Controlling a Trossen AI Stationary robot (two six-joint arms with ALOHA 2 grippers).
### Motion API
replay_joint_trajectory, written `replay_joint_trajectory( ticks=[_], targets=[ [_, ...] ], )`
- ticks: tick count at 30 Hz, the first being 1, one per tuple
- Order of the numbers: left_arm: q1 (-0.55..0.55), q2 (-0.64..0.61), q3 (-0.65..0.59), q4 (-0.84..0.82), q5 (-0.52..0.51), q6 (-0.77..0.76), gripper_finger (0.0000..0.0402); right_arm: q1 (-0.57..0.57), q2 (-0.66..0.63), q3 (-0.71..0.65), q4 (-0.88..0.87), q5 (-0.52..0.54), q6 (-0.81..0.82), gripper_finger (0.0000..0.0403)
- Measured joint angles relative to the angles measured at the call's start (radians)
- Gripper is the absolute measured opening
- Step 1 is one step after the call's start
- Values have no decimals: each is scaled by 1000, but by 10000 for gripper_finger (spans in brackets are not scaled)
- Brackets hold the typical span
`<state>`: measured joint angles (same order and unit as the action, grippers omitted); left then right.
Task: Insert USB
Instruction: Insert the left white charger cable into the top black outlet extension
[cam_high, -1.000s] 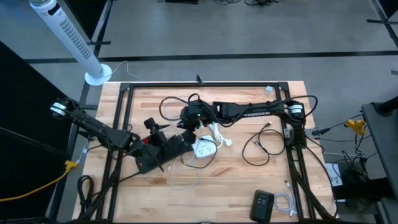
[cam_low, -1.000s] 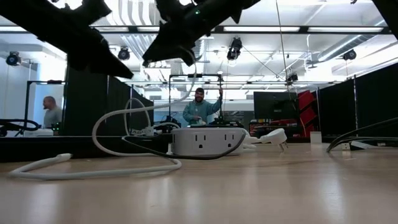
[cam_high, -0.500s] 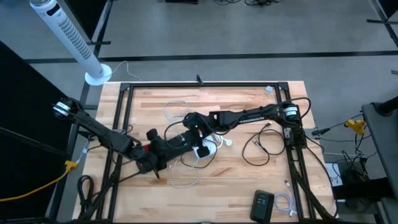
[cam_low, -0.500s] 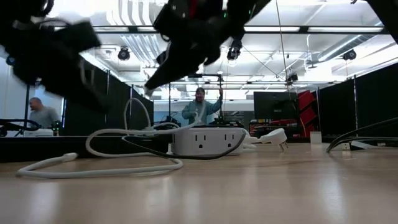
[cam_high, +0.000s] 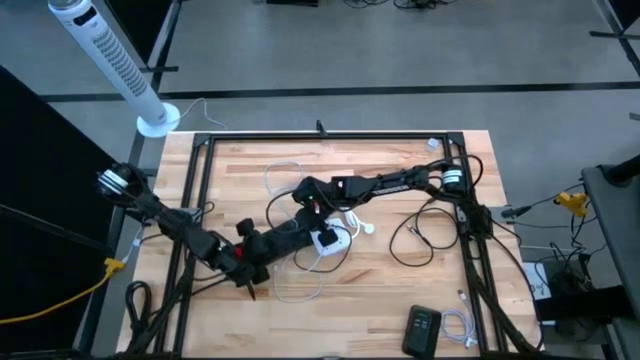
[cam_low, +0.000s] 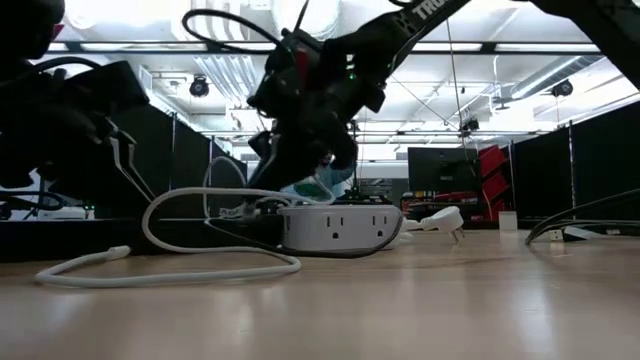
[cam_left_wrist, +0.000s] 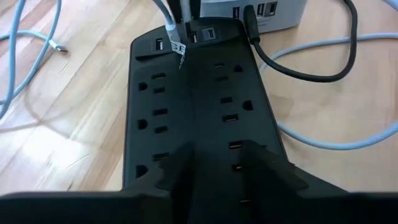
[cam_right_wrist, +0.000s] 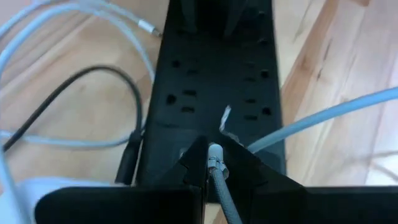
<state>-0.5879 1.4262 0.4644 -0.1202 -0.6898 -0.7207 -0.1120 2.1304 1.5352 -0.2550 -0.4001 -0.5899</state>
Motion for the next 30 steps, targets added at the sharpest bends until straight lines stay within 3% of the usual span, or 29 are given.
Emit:
replay_joint_trajectory(
  ticks=[14, 30],
  targets=[
    [-5, 24, -4, 129, 38, 97, 69, 13, -2, 1, -66, 0, -36, 16],
    [-5, 26, -4, 133, 27, 110, 65, 32, -2, 47, -95, 58, -64, 16]
  ],
)
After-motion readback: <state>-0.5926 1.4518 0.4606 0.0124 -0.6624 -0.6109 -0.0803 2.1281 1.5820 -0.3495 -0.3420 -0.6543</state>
